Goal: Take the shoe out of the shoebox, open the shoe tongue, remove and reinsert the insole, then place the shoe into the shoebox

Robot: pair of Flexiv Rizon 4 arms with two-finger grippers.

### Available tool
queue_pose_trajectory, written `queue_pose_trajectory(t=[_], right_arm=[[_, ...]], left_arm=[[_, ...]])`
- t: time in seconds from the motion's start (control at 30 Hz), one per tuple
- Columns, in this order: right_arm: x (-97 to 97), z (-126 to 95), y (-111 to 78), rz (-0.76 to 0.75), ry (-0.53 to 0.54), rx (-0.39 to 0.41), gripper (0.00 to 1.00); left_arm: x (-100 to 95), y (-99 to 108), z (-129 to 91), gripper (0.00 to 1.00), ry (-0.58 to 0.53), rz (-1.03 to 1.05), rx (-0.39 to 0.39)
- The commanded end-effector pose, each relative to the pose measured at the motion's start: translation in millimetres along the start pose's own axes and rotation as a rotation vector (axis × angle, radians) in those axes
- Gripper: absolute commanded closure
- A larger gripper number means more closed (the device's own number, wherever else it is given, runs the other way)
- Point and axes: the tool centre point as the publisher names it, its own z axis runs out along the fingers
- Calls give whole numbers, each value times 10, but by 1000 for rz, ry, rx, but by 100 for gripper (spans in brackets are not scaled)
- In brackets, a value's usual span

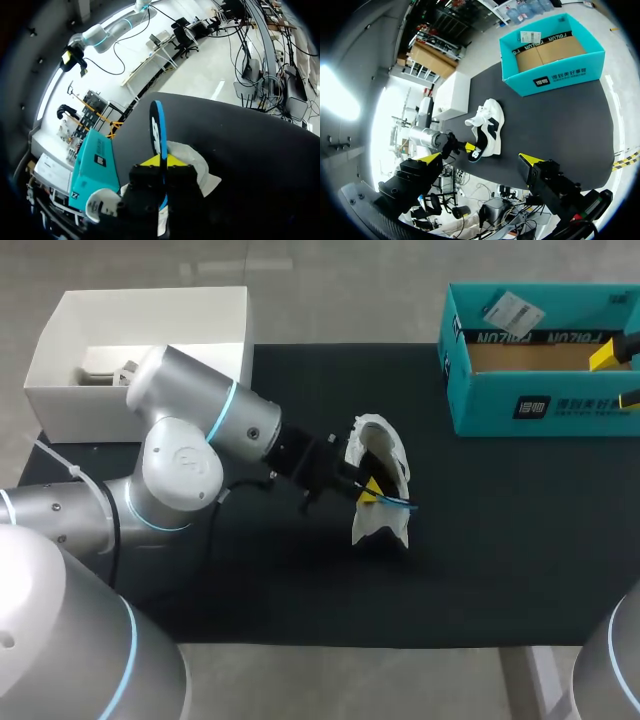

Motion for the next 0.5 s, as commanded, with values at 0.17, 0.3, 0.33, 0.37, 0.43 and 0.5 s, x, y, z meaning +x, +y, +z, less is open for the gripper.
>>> queue_pose_trajectory(t=[0.17, 0.3, 0.33, 0.37, 0.43, 0.5], right_arm=[[-2, 7, -7, 1, -3, -1, 0], [-2, 7, -7, 1, -3, -1, 0], [-2, 7, -7, 1, -3, -1, 0], [-2, 7, -7, 1, -3, -1, 0], [-2, 7, -7, 1, -3, -1, 0], [-2, 7, -7, 1, -3, -1, 0]], left_arm=[[-58, 207, 36, 100, 14, 10, -68], [-85, 294, 26, 100, -4, 6, -92], [-94, 308, 26, 100, -6, 6, -94], [-98, 323, 29, 100, -8, 5, -95], [-101, 361, 36, 100, -9, 7, -106], [-95, 400, 45, 100, -3, 7, -117]])
